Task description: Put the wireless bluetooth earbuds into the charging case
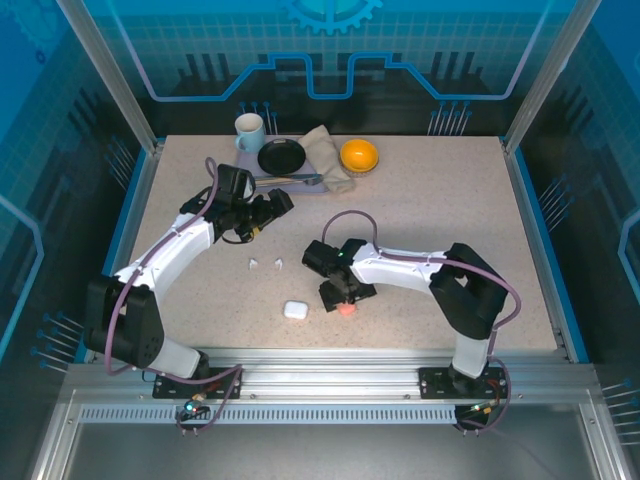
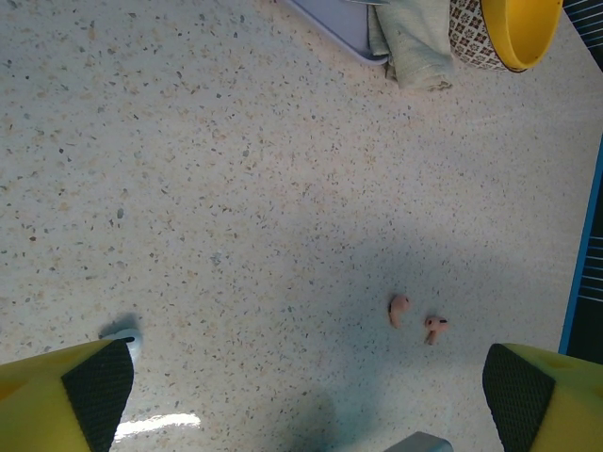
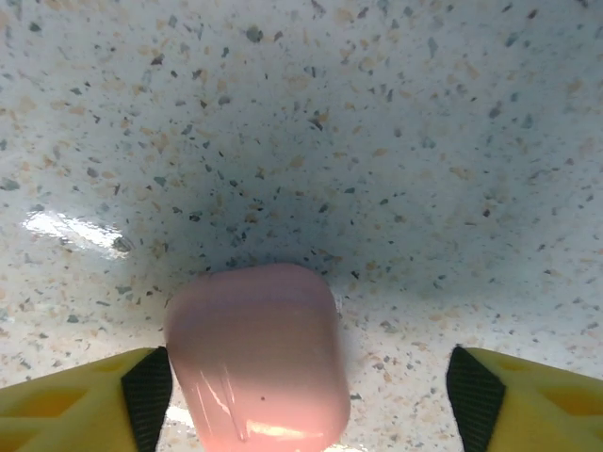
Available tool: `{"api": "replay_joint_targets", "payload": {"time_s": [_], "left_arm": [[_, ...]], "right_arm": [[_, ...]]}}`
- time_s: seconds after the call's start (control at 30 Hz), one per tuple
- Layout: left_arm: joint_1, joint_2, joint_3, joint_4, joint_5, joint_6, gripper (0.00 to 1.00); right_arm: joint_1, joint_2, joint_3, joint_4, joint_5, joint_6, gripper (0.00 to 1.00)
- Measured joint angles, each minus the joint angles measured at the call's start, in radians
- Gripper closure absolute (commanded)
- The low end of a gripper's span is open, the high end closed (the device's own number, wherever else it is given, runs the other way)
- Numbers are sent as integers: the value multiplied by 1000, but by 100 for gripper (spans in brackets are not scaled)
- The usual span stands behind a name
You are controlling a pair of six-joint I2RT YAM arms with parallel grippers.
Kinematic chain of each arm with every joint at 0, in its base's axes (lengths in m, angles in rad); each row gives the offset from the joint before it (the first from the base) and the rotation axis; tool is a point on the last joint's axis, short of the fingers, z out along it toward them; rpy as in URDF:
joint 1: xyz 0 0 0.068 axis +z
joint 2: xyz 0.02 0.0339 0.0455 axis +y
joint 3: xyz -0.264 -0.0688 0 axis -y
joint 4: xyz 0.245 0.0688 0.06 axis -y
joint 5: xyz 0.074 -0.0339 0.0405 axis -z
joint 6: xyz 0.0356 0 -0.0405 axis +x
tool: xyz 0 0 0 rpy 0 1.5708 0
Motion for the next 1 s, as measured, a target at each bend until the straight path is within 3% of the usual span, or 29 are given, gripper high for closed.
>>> {"api": "replay_joint_targets", "payload": {"time_s": [0.3, 0.57, 0.9, 0.97, 1.0], "left_arm": [[0, 0, 0, -1, 0, 0, 1], [0, 0, 0, 1, 0, 0, 1], [0, 3, 0, 10, 11, 0, 1], [0, 5, 0, 11, 13, 0, 1], [0, 7, 0, 11, 16, 0, 1]], "right_arm": [[-2, 19, -33, 64, -50, 23, 40], [-16, -33, -108, 131, -82, 179, 57], [-35, -230, -338, 154, -51, 642, 54], [-39, -266, -376, 172, -52, 734, 48], [-42, -278, -390, 187, -53, 781, 39]]}}
